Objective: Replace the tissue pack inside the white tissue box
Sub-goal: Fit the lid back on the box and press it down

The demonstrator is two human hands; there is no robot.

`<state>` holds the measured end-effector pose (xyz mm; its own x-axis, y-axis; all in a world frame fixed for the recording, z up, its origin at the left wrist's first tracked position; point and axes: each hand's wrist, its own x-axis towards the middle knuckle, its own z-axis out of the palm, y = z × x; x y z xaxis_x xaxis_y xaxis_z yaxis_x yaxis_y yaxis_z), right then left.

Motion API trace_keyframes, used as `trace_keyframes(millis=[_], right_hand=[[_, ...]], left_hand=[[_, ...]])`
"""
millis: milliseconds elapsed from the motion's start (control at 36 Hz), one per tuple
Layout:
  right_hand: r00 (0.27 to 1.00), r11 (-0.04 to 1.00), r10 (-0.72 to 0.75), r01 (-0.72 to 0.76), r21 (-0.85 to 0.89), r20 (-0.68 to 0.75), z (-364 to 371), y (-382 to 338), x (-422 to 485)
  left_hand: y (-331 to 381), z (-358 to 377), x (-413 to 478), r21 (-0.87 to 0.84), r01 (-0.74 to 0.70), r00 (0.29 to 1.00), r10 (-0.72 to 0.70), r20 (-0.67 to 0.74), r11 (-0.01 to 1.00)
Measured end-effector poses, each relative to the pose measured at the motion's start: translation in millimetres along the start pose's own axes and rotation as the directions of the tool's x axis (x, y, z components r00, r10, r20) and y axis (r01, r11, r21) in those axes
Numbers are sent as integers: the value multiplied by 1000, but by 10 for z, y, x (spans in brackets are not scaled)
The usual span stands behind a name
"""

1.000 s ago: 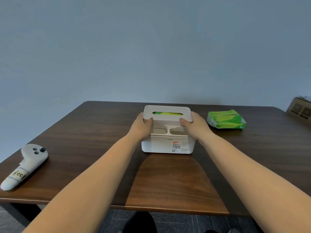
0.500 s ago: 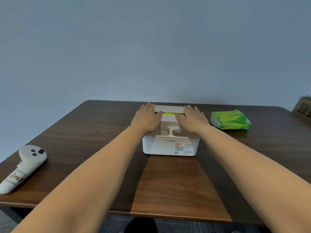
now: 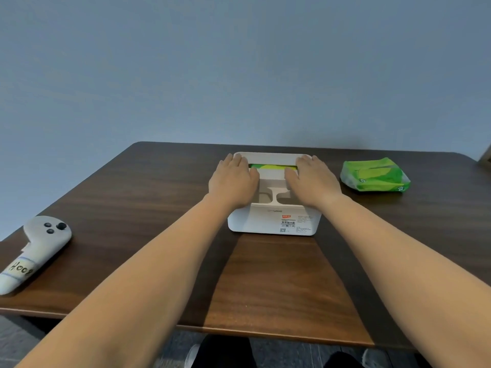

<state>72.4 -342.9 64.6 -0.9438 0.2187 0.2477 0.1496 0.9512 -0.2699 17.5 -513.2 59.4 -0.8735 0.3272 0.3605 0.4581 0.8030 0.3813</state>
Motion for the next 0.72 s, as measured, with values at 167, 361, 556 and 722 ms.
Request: trace_keyframes(millis=[167,361,556,722], right_hand=[[1000,1000,-12,12,3,-12,-9,23,15],[1000,1000,-25,25,7,-17,-20,17,-9],[999,998,-45,45,-52,-4,-25,36,29],[1000,982,4,1,188,-26,41,87,-58]], left_hand=[[5,-17,-11,-38,21,999,-20,43,999],[11,-39,-20,48,-23,998,19,66,999],[15,-49,8,91,-31,998,26,55,995],[-35,-24,-111,-80,-6,995,14,97,997]])
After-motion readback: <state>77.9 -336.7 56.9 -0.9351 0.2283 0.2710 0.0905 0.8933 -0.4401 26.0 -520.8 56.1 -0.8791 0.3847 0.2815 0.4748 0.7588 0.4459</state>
